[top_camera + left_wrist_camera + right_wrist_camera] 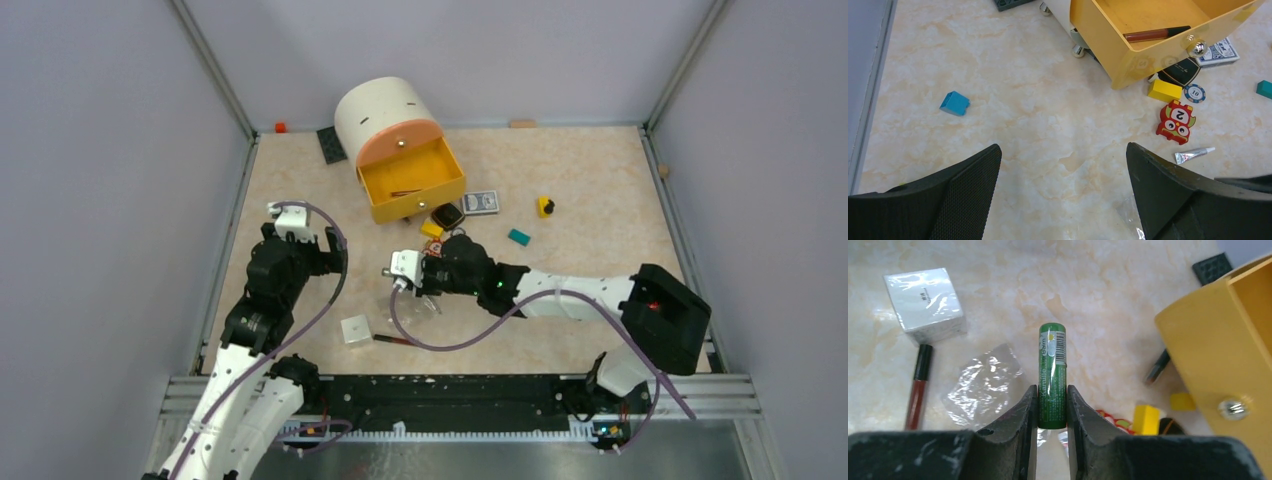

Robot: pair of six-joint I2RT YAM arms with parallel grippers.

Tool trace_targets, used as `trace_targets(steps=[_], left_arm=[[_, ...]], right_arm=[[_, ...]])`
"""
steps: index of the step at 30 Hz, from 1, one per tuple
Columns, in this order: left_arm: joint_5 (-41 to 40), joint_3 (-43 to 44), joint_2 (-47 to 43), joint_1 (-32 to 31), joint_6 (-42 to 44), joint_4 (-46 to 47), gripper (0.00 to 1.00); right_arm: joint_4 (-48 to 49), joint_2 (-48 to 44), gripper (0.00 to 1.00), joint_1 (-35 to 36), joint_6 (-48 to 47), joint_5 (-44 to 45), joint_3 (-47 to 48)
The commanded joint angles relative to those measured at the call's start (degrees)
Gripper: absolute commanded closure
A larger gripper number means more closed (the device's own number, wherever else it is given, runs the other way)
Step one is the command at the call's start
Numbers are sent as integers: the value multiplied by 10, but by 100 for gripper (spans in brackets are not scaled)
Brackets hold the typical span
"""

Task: Organize the makeup
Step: Pick up the makeup from the center of the board, then place the makeup in the drawer.

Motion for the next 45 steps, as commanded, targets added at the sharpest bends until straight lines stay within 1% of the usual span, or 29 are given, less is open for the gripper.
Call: trace_targets(steps=[1, 2, 3, 5, 7, 10, 14, 18, 20, 22, 25, 27, 29, 31, 34, 38, 41, 43, 45], left_arm=[[-6, -1, -1, 3, -4, 28, 1], [-6, -1, 0, 3, -4, 28, 1], [-6, 0, 0, 3, -3, 27, 1], [-8, -1, 0, 3, -4, 27, 1], [-11, 0, -3, 3, -4, 26, 1], [-12, 0, -5, 3, -4, 25, 1], [-11, 1, -8, 4, -5, 24, 1], [-10, 0, -9, 4, -5, 24, 1], [-9, 0, -8, 4, -5, 24, 1], [-11, 1, -9, 4, -4, 24, 1], [-11, 0, -13, 4, -4, 23, 1], [-12, -1, -15, 3, -5, 24, 1], [-9, -1, -13, 4, -5, 25, 1], [-6, 0, -11, 4, -5, 26, 1], [-8, -1, -12, 4, -5, 26, 1], [-10, -1, -12, 4, -5, 26, 1], [-11, -2, -13, 3, -5, 26, 1], [-11, -1, -12, 4, -5, 26, 1], [-12, -1, -13, 4, -5, 26, 1]], right_arm=[[-104, -33, 90, -60, -152, -72, 98], [-118, -34, 89, -79, -166, -95, 118], [-133, -33, 90, -103, -201, -122, 137], [-170, -21, 90, -130, -241, -157, 186], [-236, 9, 90, -159, -267, -194, 271], [-365, 80, 91, -194, -309, -235, 388], [-458, 176, 92, -221, -340, -260, 523], [-562, 280, 91, -231, -364, -272, 658], [-595, 320, 91, -234, -367, -269, 716], [-609, 349, 91, -236, -363, -264, 749], [-581, 365, 89, -238, -344, -256, 744], [-548, 366, 84, -241, -327, -252, 727], [-529, 365, 78, -241, -319, -250, 718], [-516, 362, 68, -242, -311, -249, 710], [-483, 349, 60, -242, -297, -238, 690], [-448, 330, 53, -243, -281, -224, 675], [-428, 310, 51, -244, -269, -210, 667], [-376, 274, 48, -247, -223, -207, 629], [-263, 215, 47, -249, -143, -197, 549]])
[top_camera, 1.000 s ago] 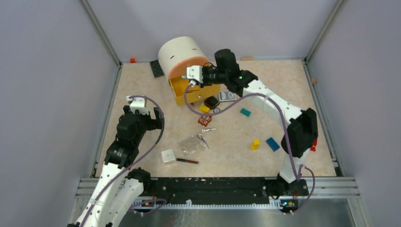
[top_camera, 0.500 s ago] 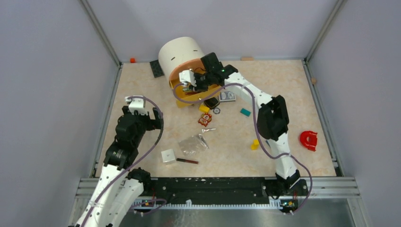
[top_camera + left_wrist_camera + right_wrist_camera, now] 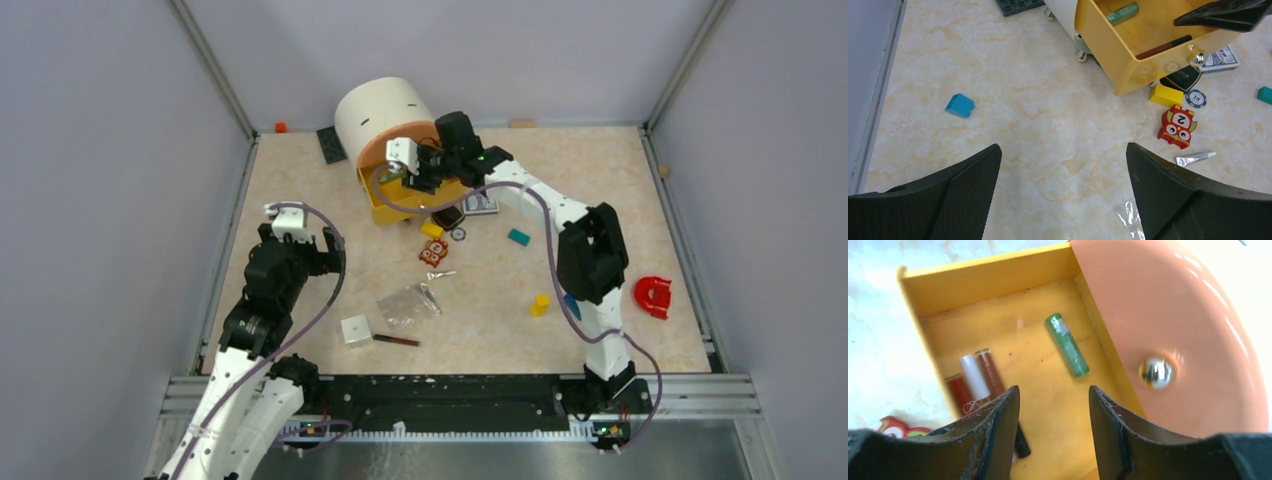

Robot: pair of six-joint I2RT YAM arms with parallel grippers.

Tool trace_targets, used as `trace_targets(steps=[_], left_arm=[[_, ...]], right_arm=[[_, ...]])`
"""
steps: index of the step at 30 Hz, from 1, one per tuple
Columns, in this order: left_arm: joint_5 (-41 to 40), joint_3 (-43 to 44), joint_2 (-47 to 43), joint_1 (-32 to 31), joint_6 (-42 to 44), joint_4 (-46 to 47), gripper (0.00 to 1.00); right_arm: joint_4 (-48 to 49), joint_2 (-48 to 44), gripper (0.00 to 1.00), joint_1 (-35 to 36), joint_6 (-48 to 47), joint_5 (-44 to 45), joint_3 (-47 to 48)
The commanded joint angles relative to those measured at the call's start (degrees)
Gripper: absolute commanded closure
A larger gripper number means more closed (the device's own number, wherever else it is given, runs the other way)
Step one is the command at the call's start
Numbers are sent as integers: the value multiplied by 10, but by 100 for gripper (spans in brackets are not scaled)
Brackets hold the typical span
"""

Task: Organize the makeup
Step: Place the makeup in the drawer, then pick up the makeup from the center of the board.

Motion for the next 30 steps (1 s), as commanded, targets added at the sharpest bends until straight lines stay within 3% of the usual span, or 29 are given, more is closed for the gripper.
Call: trace_targets(steps=[1, 4, 8, 11, 14, 17, 21, 27, 30], left_arm=[[-3, -1, -4, 3, -5, 26, 1], [-3, -1, -3, 4, -4, 27, 1], [-6, -1, -3, 4, -5, 27, 1], [-5, 0, -1, 4, -7, 27, 1], [9, 4, 6, 3, -15, 29, 1], [61, 25, 26, -6, -51, 30, 1], [116, 117, 81, -6, -140, -44, 1], [139, 206, 126, -17, -262, -79, 1], [129, 242, 148, -69, -317, -80, 1]], right_arm=[[251, -161, 47, -9, 162, 19, -133], [376, -245, 46, -9, 266, 89, -255], [417, -354, 46, -9, 422, 248, -365], [347, -421, 46, -9, 530, 363, -418], [253, -472, 46, -9, 620, 424, -464], [182, -516, 46, -8, 685, 427, -521], [150, -562, 45, 11, 727, 376, -592], [152, -526, 41, 179, 692, 373, -619], [172, -472, 41, 241, 654, 338, -629]])
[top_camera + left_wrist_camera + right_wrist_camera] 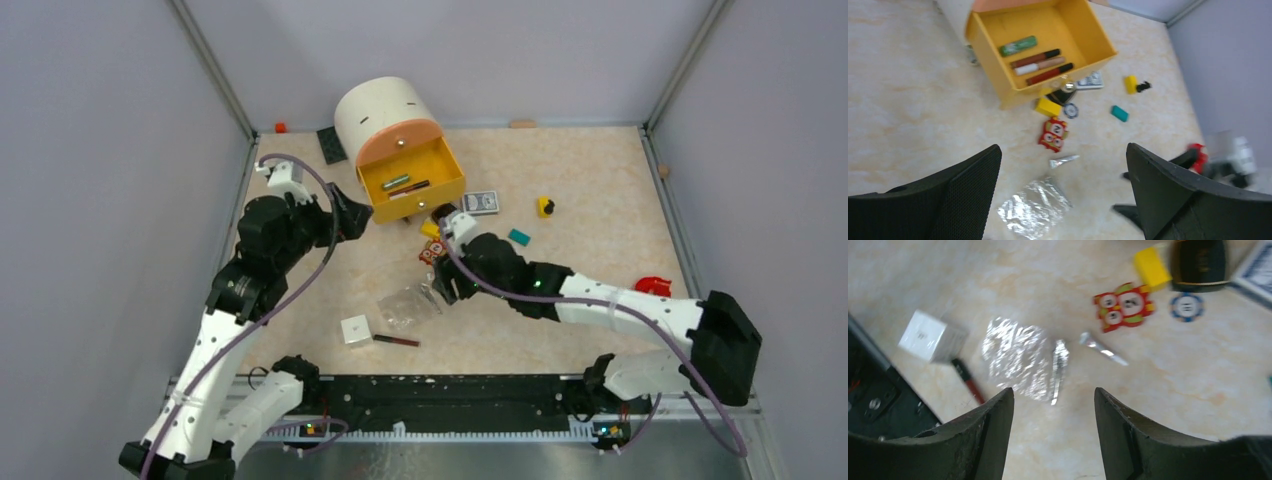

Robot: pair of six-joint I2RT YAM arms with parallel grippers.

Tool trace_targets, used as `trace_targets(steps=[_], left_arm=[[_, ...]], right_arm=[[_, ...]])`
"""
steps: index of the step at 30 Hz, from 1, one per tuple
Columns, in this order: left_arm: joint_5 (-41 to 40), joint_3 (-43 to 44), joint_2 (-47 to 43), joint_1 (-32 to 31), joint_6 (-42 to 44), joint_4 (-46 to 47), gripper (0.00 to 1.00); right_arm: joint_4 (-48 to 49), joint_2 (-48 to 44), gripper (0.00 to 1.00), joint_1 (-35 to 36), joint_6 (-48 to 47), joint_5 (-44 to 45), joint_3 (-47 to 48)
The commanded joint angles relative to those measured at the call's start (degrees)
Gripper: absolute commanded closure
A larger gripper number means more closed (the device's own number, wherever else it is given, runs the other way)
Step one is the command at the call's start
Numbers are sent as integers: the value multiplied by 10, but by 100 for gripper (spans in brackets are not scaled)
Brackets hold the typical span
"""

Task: Organize the makeup
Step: Pick up the makeup from the center of the board.

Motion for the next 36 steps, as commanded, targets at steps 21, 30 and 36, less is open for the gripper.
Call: trace_targets(steps=[21, 30, 36], left_arm=[[-231, 201, 106, -284, -265, -81, 1], [-275, 146, 63, -284, -247, -42, 1], [-284, 146, 62, -284, -238, -33, 1]], right_arm=[[171, 326, 48, 150, -106, -169, 72], [152, 360, 51, 151, -118, -174, 91], [119, 369, 58, 153, -133, -165, 98]])
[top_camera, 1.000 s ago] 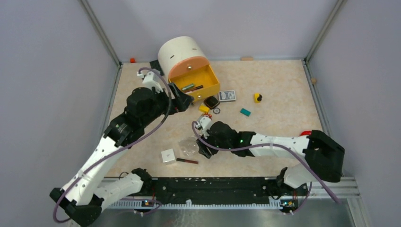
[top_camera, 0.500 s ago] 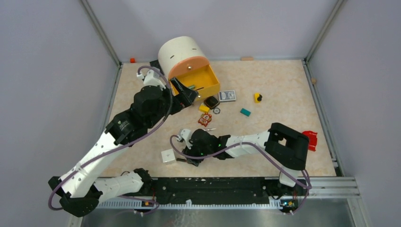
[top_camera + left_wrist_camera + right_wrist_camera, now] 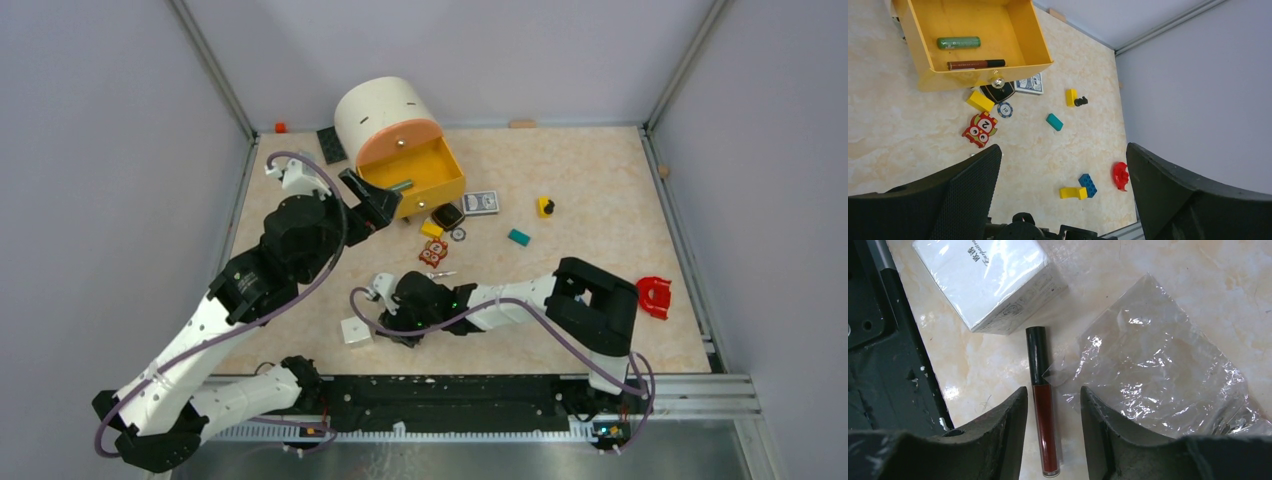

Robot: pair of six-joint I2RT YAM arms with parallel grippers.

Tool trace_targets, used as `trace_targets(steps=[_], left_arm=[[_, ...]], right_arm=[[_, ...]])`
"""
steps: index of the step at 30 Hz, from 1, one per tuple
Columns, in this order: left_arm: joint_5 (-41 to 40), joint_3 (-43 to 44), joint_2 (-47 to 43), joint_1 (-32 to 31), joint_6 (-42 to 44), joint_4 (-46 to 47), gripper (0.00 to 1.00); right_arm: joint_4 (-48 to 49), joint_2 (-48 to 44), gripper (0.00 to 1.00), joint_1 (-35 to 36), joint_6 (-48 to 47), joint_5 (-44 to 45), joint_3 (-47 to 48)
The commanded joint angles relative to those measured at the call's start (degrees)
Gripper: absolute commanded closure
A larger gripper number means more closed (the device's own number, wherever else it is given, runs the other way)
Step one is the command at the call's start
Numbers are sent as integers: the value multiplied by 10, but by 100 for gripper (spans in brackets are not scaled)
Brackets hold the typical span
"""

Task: Organize the makeup
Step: Pick up the makeup from the center of the board.

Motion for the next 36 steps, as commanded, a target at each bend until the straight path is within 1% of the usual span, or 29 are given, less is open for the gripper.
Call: trace_targets(steps=[1, 5, 6, 9, 11, 13, 14, 16, 20, 23, 26, 29, 32, 36], left_arm=[[-17, 6, 2, -3, 11, 29, 1], [-13, 13, 4, -3, 9, 32, 1], [-15, 8, 2, -3, 8, 33, 1], [-13, -15, -8, -3, 11, 50, 1], [-17, -21, -11, -3, 17, 54, 1], [-23, -24, -13, -3, 26, 52, 1], [-29, -28, -16, -3, 33, 50, 1], [-51, -41, -25, -2, 60, 49, 1], [-83, -88, -70, -2, 176, 67, 1], [-96, -118, -120, -2, 261, 79, 1], [-109, -153, -183, -2, 314, 97, 1], [-153, -175, -219, -2, 338, 83, 1], [-189, -178, -218, -2, 342, 34, 1], [-207, -219, -235, -2, 339, 26, 1]], right_arm=[[-30, 13, 58, 9, -21, 4, 21], [-44, 1, 58, 18, -42, 8, 14], [-48, 0, 60, 22, -50, 16, 13], [-67, 2, 70, 31, -75, 38, 13], [-73, 3, 75, 35, -84, 52, 13], [-74, 2, 82, 37, -89, 59, 11], [-72, 0, 89, 37, -91, 62, 10], [-65, -10, 100, 37, -93, 70, 6], [-29, -67, 100, 37, -96, 92, -14], [-2, -125, 100, 34, -108, 88, -36], [18, -178, 100, 22, -100, 78, -61], [30, -233, 100, -7, -81, 41, -85], [59, -287, 100, -39, -75, 30, -119], [75, -345, 100, -75, -144, 23, -135]])
